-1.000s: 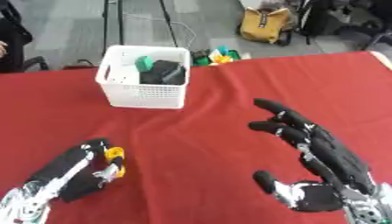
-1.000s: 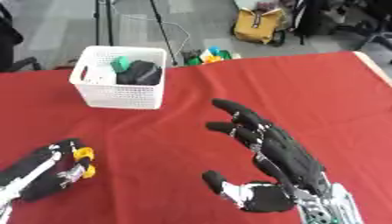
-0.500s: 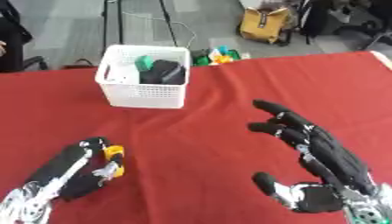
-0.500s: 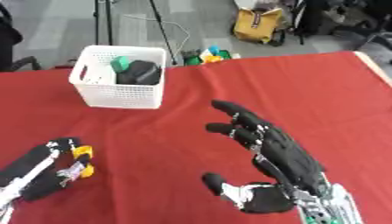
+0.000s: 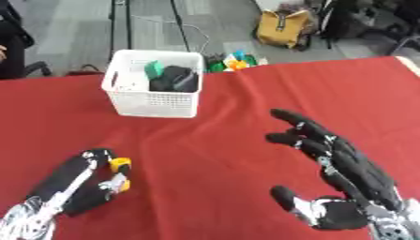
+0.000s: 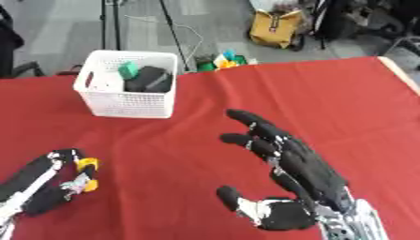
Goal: Pick up objects on the table and place them in the box.
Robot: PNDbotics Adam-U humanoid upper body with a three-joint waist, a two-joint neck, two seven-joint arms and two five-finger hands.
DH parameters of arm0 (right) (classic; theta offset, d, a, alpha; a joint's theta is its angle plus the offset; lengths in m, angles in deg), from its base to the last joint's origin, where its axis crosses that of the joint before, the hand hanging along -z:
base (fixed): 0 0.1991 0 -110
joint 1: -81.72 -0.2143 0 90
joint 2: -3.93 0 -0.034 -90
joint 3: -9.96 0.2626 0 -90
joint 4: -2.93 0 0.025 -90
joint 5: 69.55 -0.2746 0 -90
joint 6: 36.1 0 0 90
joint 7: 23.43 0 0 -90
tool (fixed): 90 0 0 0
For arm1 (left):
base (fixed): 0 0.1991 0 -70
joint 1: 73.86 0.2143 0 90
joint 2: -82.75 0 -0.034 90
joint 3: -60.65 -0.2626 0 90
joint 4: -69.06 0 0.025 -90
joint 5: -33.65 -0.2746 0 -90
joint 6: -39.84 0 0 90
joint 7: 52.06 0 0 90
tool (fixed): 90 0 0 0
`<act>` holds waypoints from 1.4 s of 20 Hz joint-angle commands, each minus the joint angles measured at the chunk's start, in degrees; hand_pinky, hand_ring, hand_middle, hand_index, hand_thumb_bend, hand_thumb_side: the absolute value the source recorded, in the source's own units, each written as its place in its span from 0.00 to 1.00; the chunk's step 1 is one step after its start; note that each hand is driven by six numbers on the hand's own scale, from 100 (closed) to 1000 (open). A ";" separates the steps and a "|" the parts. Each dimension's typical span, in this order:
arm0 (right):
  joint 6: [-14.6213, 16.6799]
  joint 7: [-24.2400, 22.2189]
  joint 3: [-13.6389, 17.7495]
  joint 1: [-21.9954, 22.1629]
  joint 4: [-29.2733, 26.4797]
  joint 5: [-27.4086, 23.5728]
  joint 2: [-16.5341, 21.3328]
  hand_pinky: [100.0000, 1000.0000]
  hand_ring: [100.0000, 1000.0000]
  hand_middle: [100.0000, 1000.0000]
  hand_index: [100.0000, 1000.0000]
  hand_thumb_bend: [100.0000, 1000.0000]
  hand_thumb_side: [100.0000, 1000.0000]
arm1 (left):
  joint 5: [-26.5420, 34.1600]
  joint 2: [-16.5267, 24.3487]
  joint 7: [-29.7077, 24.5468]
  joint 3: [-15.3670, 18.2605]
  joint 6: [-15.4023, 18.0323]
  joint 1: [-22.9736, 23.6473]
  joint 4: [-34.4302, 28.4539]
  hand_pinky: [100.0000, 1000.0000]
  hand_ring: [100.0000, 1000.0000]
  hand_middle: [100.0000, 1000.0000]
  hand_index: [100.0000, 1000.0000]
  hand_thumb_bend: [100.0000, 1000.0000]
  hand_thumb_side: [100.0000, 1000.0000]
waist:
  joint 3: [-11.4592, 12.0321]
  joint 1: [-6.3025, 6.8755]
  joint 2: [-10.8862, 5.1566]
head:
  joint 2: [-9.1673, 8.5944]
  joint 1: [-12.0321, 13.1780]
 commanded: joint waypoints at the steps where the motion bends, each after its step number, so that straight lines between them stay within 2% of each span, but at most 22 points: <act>1: -0.03 -0.10 0.40 -0.22 -1.38 -0.50 -0.02 0.75 1.00 1.00 0.88 0.35 1.00 | 0.00 0.26 0.40 -0.08 -0.18 -0.55 -0.90 0.92 0.89 0.63 0.60 0.00 0.73 | -0.02 0.00 -0.89 | -0.33 -0.05; 7: -0.14 -0.15 0.49 -0.24 -1.38 -0.73 0.06 0.75 1.00 1.00 0.88 0.35 1.00 | -0.46 0.20 0.35 -0.04 -0.48 -0.53 -0.90 0.91 0.89 0.63 0.58 0.00 0.70 | 0.11 -0.01 -0.93 | -0.29 -0.06; 23: 0.13 -0.25 0.43 -0.15 -1.38 -0.97 0.31 0.75 1.00 1.00 0.88 0.36 1.00 | 1.93 0.25 0.93 0.19 -1.20 -0.93 -2.49 0.89 0.86 0.60 0.58 0.00 0.77 | 0.27 -0.06 -1.16 | -0.53 -0.04; 28: 0.13 -0.24 0.44 -0.06 -1.38 -1.08 0.38 0.75 1.00 1.00 0.88 0.35 1.00 | 2.32 0.43 0.56 0.21 -1.45 -1.34 -4.34 0.88 0.86 0.60 0.58 0.00 0.73 | 0.29 -0.03 -1.35 | -0.58 0.01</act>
